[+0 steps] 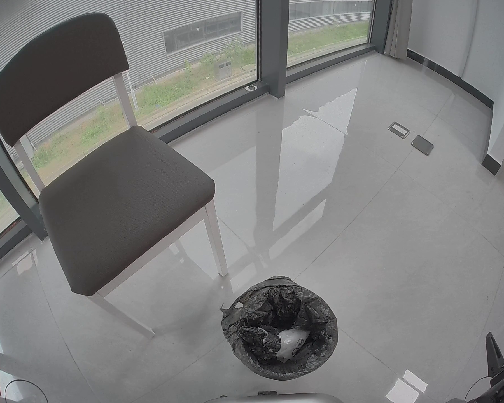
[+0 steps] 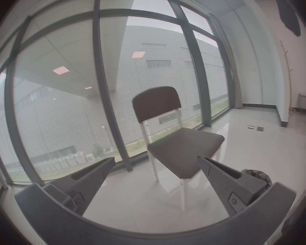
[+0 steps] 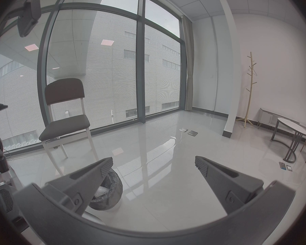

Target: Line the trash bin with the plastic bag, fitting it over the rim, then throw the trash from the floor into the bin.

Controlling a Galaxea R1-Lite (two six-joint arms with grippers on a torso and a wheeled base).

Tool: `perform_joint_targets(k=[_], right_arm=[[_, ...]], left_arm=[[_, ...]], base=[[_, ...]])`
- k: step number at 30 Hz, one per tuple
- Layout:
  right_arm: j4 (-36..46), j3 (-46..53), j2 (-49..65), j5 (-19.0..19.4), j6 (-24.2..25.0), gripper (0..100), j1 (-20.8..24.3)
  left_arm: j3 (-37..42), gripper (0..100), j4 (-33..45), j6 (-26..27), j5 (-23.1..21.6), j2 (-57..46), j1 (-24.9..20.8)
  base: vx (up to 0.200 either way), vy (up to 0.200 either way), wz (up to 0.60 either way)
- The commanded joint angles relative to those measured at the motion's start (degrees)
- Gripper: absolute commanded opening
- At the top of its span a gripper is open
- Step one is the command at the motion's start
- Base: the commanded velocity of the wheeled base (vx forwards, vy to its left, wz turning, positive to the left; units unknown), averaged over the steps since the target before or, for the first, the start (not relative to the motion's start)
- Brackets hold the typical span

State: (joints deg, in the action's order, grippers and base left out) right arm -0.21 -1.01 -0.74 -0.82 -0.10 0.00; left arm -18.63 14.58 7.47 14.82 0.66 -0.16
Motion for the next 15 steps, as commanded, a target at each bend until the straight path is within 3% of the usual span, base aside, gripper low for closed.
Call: perform_joint_targets(k=[1,4,10,15], right_arm=[[0.03,1.01,0.74,0.11,0.01,100,0.0],[0.03,1.01,0.74,0.11,0.01,100,0.0],[0.03,1.01,0.74,0.11,0.01,100,0.0],[0.03,1.01,0.74,0.11,0.01,100,0.0]], left_arm=[[16.52,100,-12.91,-6.07,-10.34,-0.66,-0.02],[17.22,100,-13.26,-10.2,-12.01,-0.66,-0.02],[18.1,100,-13.53,-7.12,-15.79,-0.48,-0.11],[18.19,100,-13.61,-7.03,-15.61,-0.48,-0.02]], base=[[0.0,0.0,0.0],[0.0,0.0,0.0],[0.0,0.0,0.0],[0.0,0.0,0.0]])
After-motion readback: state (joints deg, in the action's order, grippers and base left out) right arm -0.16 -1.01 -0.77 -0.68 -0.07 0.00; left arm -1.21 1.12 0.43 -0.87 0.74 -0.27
